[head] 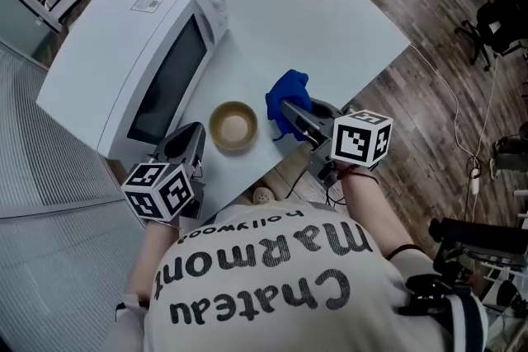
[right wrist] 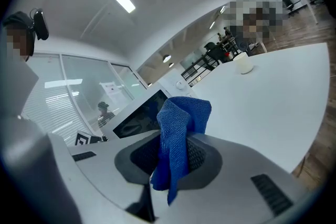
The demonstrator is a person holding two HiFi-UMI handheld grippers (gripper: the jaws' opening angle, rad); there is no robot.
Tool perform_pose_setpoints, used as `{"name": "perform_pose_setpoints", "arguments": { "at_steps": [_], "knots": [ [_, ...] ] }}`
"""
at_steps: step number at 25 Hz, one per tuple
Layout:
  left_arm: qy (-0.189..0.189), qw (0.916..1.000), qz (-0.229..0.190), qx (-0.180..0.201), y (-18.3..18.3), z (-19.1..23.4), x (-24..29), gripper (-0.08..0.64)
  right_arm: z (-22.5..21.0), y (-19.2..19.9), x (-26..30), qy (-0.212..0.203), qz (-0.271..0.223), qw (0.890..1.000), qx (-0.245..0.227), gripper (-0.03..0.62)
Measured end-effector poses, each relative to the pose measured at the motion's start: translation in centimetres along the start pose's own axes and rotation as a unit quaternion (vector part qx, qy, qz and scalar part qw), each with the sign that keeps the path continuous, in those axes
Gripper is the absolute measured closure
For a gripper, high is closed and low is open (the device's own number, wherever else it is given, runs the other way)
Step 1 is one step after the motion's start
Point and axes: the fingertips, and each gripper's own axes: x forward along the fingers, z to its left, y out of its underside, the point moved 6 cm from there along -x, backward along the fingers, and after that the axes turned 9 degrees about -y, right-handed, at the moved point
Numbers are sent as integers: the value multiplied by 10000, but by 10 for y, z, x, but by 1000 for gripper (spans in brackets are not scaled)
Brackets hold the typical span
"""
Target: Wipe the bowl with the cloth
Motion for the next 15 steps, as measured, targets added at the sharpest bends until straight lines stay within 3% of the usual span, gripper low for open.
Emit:
{"name": "perform_pose_setpoints", "arguments": {
  "at_steps": [3, 6, 15],
  "knots": [
    [-228, 9995, 195, -119, 8, 6, 14, 524, -6, 9, 0, -18, 103, 9998, 141, 529],
    [-267, 9980, 569, -13, 20, 7, 32, 382, -14, 14, 1, -55, 173, 9996, 237, 529],
    [-337, 9899, 1362, 182, 49, 9, 75, 380, -26, 23, 7, -121, 304, 9988, 359, 529]
  ]
}}
